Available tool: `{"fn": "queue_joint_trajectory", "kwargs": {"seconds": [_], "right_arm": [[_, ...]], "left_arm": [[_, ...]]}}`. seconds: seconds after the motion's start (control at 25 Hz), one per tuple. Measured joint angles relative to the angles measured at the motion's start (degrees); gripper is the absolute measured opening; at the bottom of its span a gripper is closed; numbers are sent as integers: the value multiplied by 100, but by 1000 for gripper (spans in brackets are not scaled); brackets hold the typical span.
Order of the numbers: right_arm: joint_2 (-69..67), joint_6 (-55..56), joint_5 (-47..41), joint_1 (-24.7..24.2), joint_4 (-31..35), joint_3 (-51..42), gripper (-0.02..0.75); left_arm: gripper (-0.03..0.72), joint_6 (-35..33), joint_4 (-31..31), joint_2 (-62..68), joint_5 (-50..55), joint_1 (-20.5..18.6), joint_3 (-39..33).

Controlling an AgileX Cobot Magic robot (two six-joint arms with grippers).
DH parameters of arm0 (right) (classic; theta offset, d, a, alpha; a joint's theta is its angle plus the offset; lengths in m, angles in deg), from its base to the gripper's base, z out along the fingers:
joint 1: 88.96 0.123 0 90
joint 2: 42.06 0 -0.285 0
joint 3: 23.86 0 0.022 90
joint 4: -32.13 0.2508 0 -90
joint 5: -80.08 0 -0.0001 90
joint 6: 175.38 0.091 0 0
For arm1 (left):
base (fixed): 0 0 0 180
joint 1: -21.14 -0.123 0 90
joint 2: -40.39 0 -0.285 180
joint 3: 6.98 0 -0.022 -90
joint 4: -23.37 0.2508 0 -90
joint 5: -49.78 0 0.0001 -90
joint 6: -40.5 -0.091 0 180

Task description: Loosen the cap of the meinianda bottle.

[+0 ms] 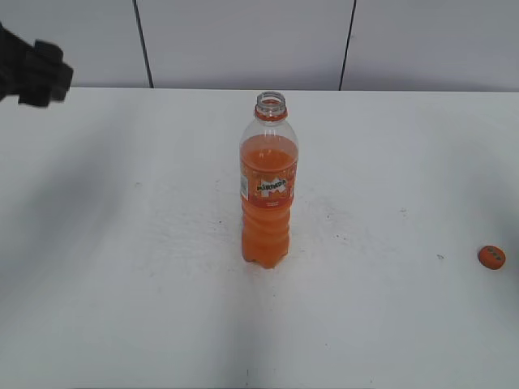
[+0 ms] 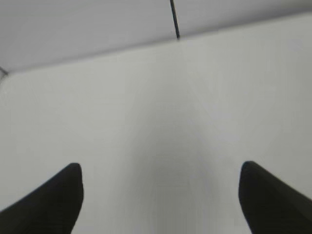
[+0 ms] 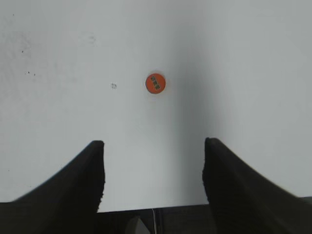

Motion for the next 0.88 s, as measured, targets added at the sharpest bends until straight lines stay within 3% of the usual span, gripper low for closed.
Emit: {"fn": "queue_joint_trajectory", "kwargs": {"seconds": [0.12, 0.28, 0.48, 0.88], "right_arm": [[162, -20, -419, 0, 0, 0, 477], [425, -59, -938, 0, 16, -13, 478], [1220, -65, -979, 0, 420, -416, 476], [3272, -940, -1016, 0, 467, -1947, 468]], "left_arm": [[585, -1710, -1995, 5, 828, -46, 0], [578, -2579, -3226, 5, 2131, -458, 0], [561, -2923, -3437, -259, 3164, -848, -113], [544, -2982, -3608, -3191, 2899, -874, -1502]]}}
